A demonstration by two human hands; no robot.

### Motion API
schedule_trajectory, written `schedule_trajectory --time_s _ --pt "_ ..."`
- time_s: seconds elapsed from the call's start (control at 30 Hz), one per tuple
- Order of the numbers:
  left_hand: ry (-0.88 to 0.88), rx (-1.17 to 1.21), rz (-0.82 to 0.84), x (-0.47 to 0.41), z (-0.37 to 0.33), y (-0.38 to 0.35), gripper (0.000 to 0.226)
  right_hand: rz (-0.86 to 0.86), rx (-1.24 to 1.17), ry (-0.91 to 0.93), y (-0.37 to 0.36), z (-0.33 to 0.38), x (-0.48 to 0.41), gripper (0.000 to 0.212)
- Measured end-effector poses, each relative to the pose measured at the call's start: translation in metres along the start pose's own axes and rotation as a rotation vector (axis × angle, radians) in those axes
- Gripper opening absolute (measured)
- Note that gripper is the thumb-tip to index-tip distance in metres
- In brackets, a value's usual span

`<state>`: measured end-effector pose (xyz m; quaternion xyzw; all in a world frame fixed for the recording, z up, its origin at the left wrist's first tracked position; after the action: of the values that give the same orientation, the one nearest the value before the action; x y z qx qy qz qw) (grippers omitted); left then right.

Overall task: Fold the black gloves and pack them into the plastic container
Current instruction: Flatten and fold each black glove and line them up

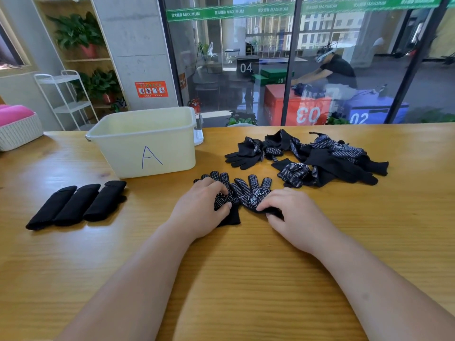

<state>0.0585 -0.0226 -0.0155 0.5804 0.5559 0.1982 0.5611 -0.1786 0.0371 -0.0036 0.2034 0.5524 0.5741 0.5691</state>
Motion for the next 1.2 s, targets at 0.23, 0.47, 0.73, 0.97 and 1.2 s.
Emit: schedule_trajectory --time_s 0.23,0.47,0.73,0.97,1.2 --pt "0.030 -0.018 -0.005 0.000 -0.002 0.003 0.032 0.039 0.278 -0.231 0.021 0.004 0.002 0.062" --pt "0.012 -0.007 0.010 0.000 -0.007 0.001 0.034 -0.121 0.558 -0.438 0.034 -0.035 0.005 0.040" --pt "-0.020 -0.016 0.031 0.001 -0.012 -0.001 0.036 0.069 0.437 -0.505 0.007 -0.035 -0.015 0.080" --pt "-0.010 -0.010 0.037 -0.001 -0.011 -0.002 0.038 0.104 0.434 -0.415 -0.002 -0.042 -0.021 0.084" --pt "0.016 -0.014 0.029 0.000 -0.008 0.000 0.036 0.067 0.301 -0.125 0.001 -0.030 -0.016 0.060"
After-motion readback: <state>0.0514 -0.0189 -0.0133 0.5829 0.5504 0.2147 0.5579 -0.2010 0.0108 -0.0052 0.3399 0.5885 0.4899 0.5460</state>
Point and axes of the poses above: each hand's wrist, its own x-axis away from the middle knuckle, its own y-axis out of the back of the hand, z = x × y, the point moved 3 cm from there along -x, towards the middle knuckle, and after that the axes turned 3 degrees about -z, right-handed, at the moved point
